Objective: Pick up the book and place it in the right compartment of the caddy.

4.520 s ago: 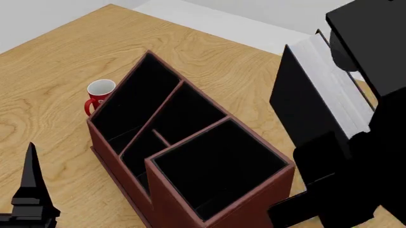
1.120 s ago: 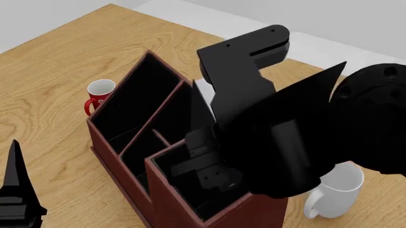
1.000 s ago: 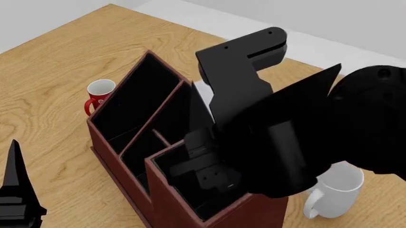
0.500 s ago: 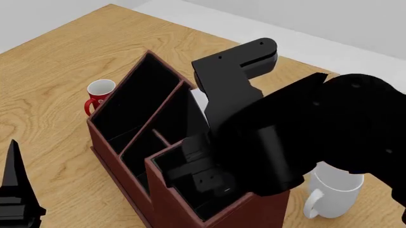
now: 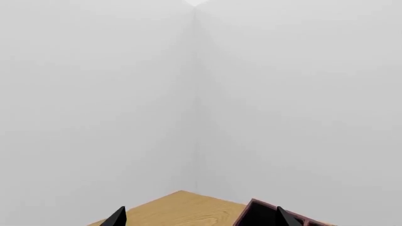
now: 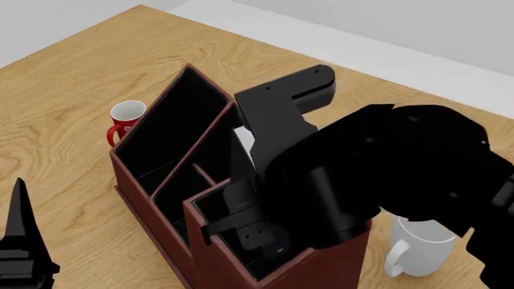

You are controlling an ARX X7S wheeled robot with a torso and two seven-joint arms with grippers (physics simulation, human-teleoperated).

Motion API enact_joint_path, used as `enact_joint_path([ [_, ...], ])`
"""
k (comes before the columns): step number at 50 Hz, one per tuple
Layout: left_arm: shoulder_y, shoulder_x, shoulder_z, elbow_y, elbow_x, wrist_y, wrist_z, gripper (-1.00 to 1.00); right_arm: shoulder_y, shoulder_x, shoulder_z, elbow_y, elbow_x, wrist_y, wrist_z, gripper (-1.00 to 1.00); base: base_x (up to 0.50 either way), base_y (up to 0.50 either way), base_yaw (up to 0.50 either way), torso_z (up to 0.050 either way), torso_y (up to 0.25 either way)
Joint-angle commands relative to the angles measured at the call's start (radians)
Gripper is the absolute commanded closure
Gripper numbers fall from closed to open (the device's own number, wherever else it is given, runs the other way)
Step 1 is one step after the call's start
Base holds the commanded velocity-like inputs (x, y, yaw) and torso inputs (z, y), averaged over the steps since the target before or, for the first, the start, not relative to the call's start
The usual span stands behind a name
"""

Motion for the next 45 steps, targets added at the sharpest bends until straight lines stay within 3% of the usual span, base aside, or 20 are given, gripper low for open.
enact_joint_path([
  [1, -0.001, -0.002, 0.003, -0.001, 0.0, 0.0, -0.001, -1.0, -0.007, -0.025, 0.005, 0.041, -0.087, 0.015, -0.043, 1.0, 0.0, 0.0, 0.0, 0.0, 0.0],
  [45, -0.007, -0.006, 0.018, -0.009, 0.006, 0.002, -0.006, -1.0, -0.103, -0.073, -0.033, 0.124, -0.229, -0.035, -0.18, 1.0, 0.0, 0.0, 0.0, 0.0, 0.001],
])
